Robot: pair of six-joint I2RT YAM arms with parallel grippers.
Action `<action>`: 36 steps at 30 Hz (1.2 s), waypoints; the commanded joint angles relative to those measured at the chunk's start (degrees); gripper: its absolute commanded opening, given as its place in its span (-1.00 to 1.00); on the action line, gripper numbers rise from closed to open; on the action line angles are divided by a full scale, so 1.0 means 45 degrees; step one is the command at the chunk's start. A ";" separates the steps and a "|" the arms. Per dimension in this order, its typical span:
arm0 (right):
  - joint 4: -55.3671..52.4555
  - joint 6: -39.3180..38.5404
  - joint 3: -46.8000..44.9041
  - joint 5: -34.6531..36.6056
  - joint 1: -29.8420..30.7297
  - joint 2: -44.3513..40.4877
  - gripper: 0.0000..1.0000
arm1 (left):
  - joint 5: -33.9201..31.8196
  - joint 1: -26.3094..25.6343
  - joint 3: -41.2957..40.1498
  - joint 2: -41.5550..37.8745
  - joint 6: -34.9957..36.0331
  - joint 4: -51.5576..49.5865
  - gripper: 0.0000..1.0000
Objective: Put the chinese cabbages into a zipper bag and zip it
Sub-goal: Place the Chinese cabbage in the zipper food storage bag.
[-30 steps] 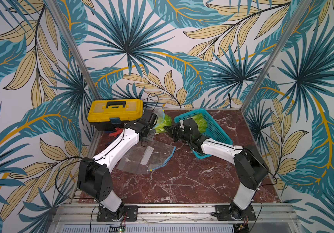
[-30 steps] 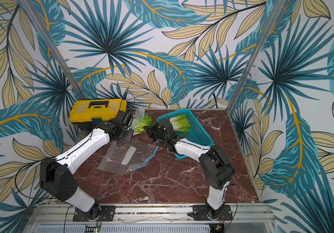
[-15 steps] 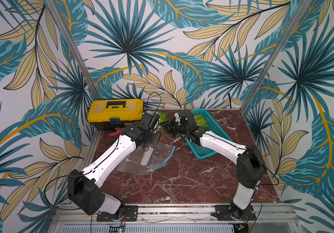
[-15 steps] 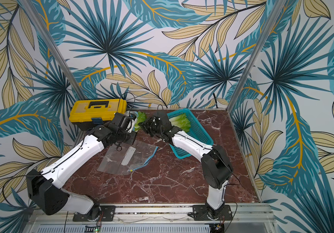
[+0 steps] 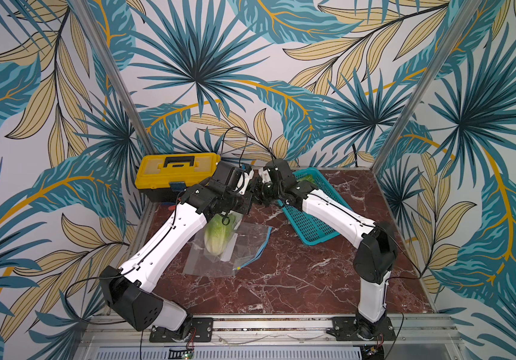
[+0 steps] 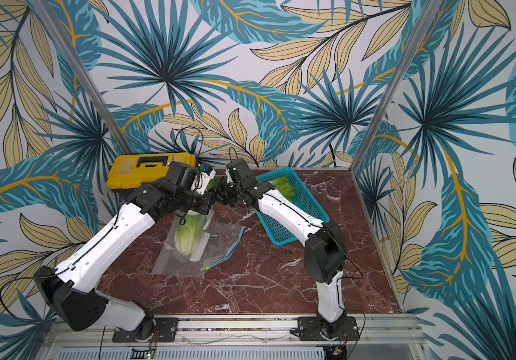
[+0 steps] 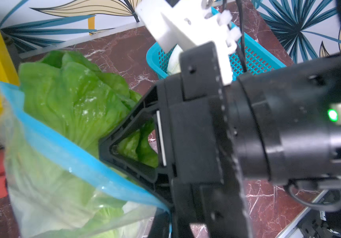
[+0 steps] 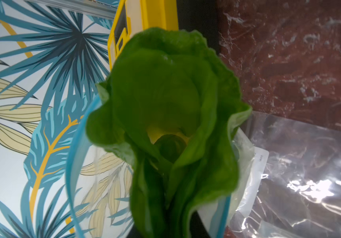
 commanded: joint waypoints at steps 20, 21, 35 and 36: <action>-0.4074 -0.4003 -0.1933 -0.0320 -0.2272 -0.5241 -0.19 | 0.2258 0.0198 0.2709 0.0150 -0.0327 0.1548 -1.00; -0.4428 -0.4106 -0.1745 -0.0206 -0.2277 -0.5199 -0.12 | 0.2331 0.0130 0.2850 0.0272 -0.0345 0.1562 -1.00; -0.2400 -0.1455 -0.1927 -0.0594 -0.2152 -0.4127 0.03 | 0.2562 -0.0506 0.3165 0.1007 -0.0464 0.1581 -1.00; -0.2325 -0.1178 -0.1948 -0.0643 -0.2168 -0.4009 0.03 | 0.2550 -0.0555 0.3156 0.1022 -0.0474 0.1586 -1.00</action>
